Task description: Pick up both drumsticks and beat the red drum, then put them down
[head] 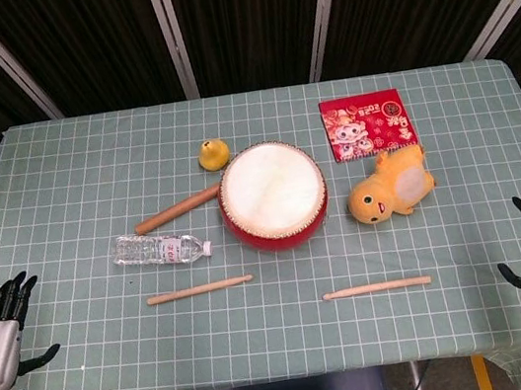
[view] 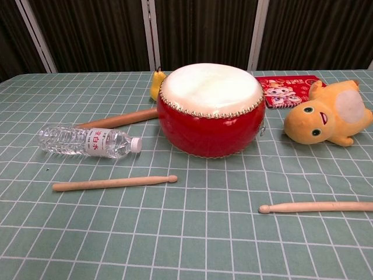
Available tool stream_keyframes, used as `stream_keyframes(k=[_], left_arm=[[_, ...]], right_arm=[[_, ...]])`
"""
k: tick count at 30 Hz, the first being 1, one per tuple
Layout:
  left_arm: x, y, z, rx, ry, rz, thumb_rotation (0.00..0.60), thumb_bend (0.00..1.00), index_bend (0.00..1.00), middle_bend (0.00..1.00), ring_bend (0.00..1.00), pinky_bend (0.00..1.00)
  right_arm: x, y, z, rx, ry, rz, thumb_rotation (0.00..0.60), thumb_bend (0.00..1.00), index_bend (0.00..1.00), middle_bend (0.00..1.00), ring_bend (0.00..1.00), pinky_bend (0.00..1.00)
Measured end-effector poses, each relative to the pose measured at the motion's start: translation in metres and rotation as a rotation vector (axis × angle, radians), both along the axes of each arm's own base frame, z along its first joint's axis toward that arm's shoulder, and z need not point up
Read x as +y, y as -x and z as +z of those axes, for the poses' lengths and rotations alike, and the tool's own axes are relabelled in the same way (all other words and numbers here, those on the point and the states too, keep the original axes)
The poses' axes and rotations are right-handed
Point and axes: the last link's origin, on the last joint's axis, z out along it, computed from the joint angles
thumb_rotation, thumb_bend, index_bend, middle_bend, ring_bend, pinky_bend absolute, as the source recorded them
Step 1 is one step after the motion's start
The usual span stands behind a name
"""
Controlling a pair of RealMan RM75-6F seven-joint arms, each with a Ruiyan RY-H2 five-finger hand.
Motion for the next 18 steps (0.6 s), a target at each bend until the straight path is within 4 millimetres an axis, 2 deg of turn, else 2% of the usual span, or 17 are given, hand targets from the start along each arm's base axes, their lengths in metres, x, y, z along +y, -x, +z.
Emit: stream_keyframes(k=[18], left_arm=[[-0.0012, 0.0007, -0.0001, 0.005, 0.009, 0.010, 0.600, 0.00, 0.00, 0.00, 0.00, 0.00]], right_arm=[[-0.0002, -0.0011, -0.0013, 0.008, -0.013, 0.005, 0.600, 0.25, 0.00, 0.00, 0.00, 0.00]])
